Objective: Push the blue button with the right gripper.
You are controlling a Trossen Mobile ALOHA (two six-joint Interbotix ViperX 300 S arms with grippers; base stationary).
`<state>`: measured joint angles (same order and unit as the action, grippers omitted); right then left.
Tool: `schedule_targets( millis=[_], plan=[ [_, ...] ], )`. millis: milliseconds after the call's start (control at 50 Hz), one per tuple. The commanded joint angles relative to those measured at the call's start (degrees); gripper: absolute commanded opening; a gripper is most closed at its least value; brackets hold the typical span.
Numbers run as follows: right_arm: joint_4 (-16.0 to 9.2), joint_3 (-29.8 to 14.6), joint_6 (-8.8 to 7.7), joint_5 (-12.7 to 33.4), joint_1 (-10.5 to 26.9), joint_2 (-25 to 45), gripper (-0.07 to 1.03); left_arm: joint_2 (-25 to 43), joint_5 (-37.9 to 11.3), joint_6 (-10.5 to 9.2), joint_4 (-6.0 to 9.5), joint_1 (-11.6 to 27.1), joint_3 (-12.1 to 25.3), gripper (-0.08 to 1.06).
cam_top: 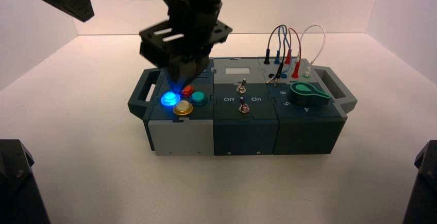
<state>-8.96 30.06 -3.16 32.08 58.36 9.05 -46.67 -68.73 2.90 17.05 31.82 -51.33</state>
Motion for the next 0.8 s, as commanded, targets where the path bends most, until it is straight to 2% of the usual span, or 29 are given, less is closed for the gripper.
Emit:
schedule_targets(
  millis=[20,200,400,580,800],
  plan=[
    [-0.09,-0.97,0.00,1.49,0.18,-3.52,-0.02,0.18,-1.05,0.26,0.09,0.09,2.90,-0.03],
    [0.00,-0.53,-0.18,2.99,0.18,-6.24,-0.02,0.35,-2.11,0.53,0.00,0.09,3.96,-0.03],
    [0.35,-1.23,-0.26,5.54,0.18,-7.47,-0.02,1.05,-2.72,1.32,-0.09,0.09,3.08,-0.03],
    [0.26,-1.58,-0.09,5.80,0.18,-7.73,-0.02,2.02,-2.72,1.41,-0.09,0.09,1.93,-0.03],
    [0.35,-1.85,-0.26,6.33,-0.09,-7.21,-0.02,3.69,-1.41,1.85,-0.88,0.09,1.76,-0.03]
  ],
)
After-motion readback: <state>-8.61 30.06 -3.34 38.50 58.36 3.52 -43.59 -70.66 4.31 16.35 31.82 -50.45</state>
